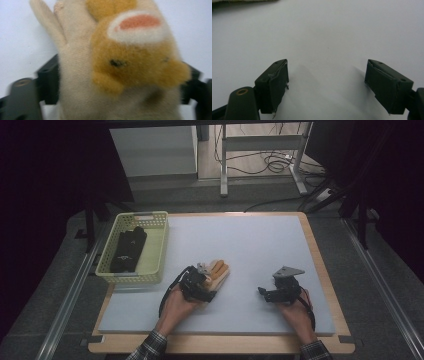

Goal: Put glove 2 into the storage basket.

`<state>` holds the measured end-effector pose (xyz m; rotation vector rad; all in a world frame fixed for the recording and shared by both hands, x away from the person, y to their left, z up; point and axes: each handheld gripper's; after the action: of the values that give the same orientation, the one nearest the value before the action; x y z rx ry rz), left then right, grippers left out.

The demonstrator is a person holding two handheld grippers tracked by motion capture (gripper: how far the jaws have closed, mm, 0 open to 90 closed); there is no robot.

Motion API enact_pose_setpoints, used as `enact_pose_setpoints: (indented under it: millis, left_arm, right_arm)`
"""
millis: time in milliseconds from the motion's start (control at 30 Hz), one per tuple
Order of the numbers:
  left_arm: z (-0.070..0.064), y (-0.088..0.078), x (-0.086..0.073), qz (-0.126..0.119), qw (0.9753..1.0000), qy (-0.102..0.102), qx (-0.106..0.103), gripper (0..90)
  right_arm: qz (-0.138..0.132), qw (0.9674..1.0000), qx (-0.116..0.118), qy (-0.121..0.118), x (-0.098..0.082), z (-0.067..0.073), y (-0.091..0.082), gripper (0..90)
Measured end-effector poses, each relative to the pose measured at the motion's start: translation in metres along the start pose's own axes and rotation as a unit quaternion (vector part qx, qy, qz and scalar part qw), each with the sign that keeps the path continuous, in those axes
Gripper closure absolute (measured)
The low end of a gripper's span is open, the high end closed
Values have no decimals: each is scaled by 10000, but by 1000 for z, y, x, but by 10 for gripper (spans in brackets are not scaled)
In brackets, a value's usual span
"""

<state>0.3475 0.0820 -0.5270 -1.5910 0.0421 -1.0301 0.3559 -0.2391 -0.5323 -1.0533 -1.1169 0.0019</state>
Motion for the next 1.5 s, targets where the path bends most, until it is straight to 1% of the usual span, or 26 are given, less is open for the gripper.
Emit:
enact_pose_setpoints:
  millis: [100, 133, 200, 233, 267, 333, 400, 433, 500, 833, 933, 1167, 1267, 1400, 1500]
  left_arm:
    - [0, -2, 1, 14, 10000, 24, -21, 378]
    - [-1, -3, 1, 26, 10000, 24, -20, 407]
    - [-2, -3, 2, 45, 10000, 74, -29, 467]
    - [-3, -4, 2, 35, 9999, 132, -40, 485]
    - [-3, -4, 2, 27, 9999, 137, -41, 517]
    - [-4, -5, 3, 38, 9998, 190, -44, 551]
    - [-3, -5, 4, 59, 9998, 197, -37, 561]
    - [-2, -6, 5, 64, 9998, 200, 31, 563]
    - [1, -7, 7, 33, 9999, 145, 61, 563]
    - [19, -28, 20, -90, 9996, -12, 267, 552]
    - [28, -35, 26, -109, 9993, -113, 343, 547]
    - [45, -49, 36, -140, 9983, -197, 528, 540]
    - [54, -56, 40, -163, 9977, -284, 590, 538]
    - [66, -64, 45, -166, 9966, -367, 723, 536]
    - [78, -71, 47, -149, 9950, -448, 883, 533]
  right_arm:
    - [1, 10000, 1, 0, 0, 0, 0, 188]
    - [-1, 10000, 1, 0, 0, 0, 0, 188]
    - [0, 10000, 0, 0, 0, 0, 0, 188]
    - [2, 10000, -1, -1, 0, 0, 0, 188]
    - [1, 10000, 1, -2, 0, 0, 0, 188]
    - [1, 10000, -1, -2, 0, 0, 0, 188]
    - [2, 10000, -2, -5, 0, 0, 0, 188]
    - [3, 10000, -3, -4, 0, 0, 0, 188]
    - [3, 10000, -4, -2, 0, 0, 0, 188]
    - [3, 10000, -1, 2, 0, 0, 0, 188]
    - [4, 10000, 0, 1, 0, 0, 0, 188]
    - [-1, 10000, -1, -6, 0, 0, 0, 187]
    - [3, 10000, 1, 5, 0, 0, 0, 188]
    - [2, 10000, 1, 3, 0, 0, 0, 187]
    - [1, 10000, 1, 0, 0, 0, 0, 187]
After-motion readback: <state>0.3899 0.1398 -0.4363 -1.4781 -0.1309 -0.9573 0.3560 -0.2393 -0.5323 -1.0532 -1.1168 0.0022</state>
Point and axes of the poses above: each handheld gripper's, and its own axes: y roughly forward along the jaws, x roughly out of its top, z roughly to its left, and after that the axes turned 8 degrees about x, right-handed
